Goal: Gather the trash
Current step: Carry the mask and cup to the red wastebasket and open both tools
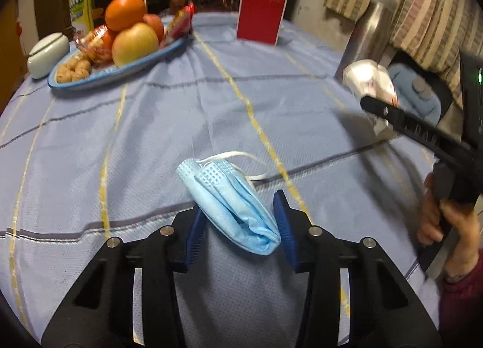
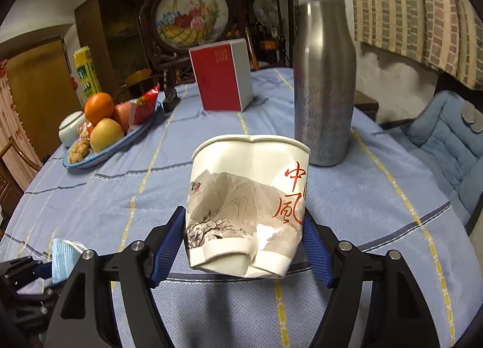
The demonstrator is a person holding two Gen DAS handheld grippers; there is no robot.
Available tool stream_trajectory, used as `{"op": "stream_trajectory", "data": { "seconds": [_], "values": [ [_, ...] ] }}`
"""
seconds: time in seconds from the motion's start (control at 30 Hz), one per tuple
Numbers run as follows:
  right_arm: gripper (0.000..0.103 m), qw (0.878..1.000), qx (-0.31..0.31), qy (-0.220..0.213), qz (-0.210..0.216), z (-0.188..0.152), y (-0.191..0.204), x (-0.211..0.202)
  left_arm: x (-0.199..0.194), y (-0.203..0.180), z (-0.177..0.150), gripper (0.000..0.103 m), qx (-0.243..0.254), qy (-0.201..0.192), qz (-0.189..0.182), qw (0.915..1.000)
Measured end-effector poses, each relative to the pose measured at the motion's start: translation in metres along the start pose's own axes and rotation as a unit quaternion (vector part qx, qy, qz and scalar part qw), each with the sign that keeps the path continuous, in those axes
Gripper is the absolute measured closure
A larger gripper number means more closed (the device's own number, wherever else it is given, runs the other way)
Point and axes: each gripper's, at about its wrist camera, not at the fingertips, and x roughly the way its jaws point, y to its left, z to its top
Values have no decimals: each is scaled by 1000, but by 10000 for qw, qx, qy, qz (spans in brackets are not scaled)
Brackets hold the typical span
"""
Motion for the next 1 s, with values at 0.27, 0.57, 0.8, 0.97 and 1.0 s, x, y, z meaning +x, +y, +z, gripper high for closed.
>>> {"op": "stream_trajectory", "data": {
  "seconds": [0.27,0.57,0.8,0.97,1.0],
  "values": [
    [30,9956,549,-642,394,-18,-23,-80,-37,-8,2,59,74,-553,-138,9983],
    [30,9904,778,-1143,75,-73,-63,-200,-70,-51,-18,59,787,-1004,-210,9916],
    [30,9851,996,-1325,-449,-132,-106,-284,-93,-92,-46,59,1008,-1079,-867,9852],
    [30,9814,1060,-1291,-944,-173,-133,-326,-104,-136,-64,59,1294,-1039,-1245,9782],
    [30,9801,1096,-1277,-1057,-184,-140,-336,-105,-146,-67,59,1358,-1023,-1319,9766]
  ]
}}
